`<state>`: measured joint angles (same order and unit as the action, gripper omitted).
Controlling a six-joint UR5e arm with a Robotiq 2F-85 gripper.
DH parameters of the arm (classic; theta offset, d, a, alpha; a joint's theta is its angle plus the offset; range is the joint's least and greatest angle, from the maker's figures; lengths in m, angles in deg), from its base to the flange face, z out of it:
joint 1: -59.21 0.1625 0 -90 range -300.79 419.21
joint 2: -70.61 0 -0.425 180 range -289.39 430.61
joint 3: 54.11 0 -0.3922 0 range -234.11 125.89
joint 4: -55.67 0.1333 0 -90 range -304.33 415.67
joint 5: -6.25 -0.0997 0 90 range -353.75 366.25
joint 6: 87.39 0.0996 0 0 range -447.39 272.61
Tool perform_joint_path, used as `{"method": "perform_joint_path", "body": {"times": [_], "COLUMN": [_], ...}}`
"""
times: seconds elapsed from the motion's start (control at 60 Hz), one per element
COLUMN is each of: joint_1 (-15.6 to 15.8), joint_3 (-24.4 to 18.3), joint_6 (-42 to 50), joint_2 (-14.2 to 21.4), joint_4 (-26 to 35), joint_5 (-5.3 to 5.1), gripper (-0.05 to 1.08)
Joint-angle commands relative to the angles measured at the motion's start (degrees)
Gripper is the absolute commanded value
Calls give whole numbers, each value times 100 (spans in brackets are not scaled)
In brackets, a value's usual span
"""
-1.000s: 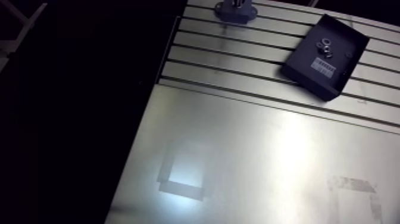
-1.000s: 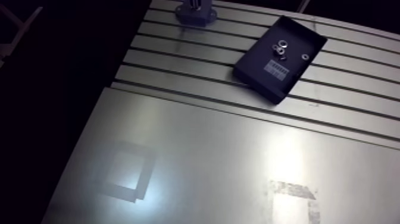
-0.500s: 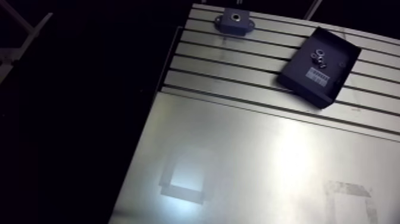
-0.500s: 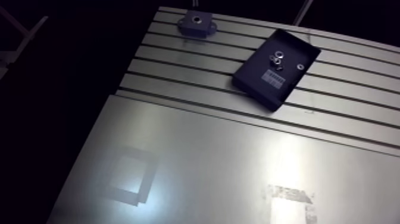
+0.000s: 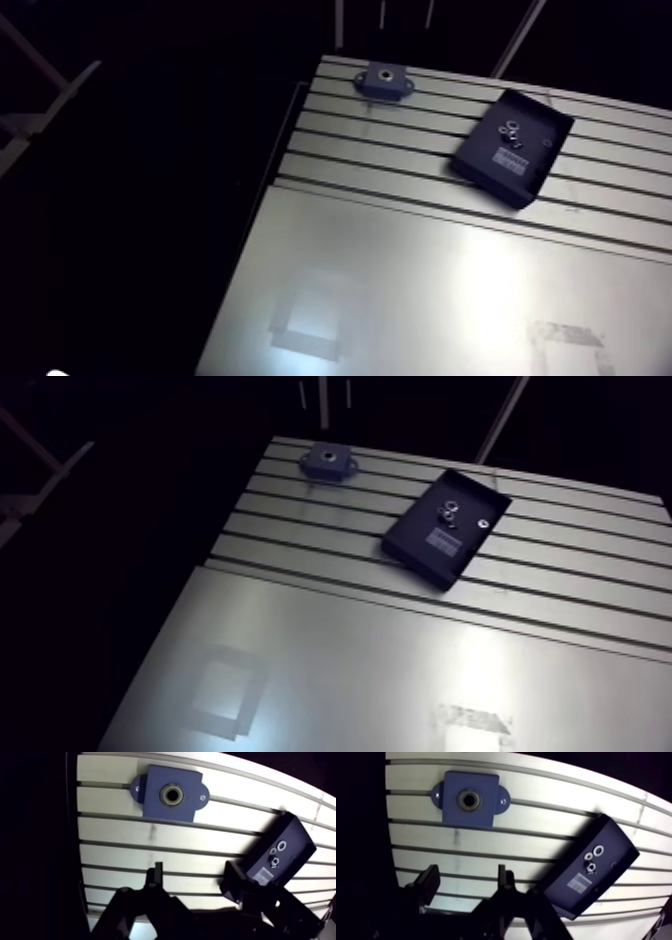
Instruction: Pick up the bearing and press it into the housing until flush.
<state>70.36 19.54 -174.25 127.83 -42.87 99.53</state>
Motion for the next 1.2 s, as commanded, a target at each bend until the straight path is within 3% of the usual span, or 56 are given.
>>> {"method": "perform_joint_path", "body": {"times": [0.017, 0.05, 0.183, 0.4, 0.467, 1.2], "joint_1": [-389, -554, -748, -1025, -1035, -1037], "joint_3": [336, 555, 931, 1350, 1439, 1718], "joint_6": [290, 265, 56, -182, -275, -379], "joint_2": [1092, 1377, 1838, 2282, 2305, 2526], "joint_4": [510, 483, 412, 387, 352, 129], "joint_5": [-8, 16, 21, -29, -74, -103], "gripper": [0, 0, 0, 0, 0, 0]}}
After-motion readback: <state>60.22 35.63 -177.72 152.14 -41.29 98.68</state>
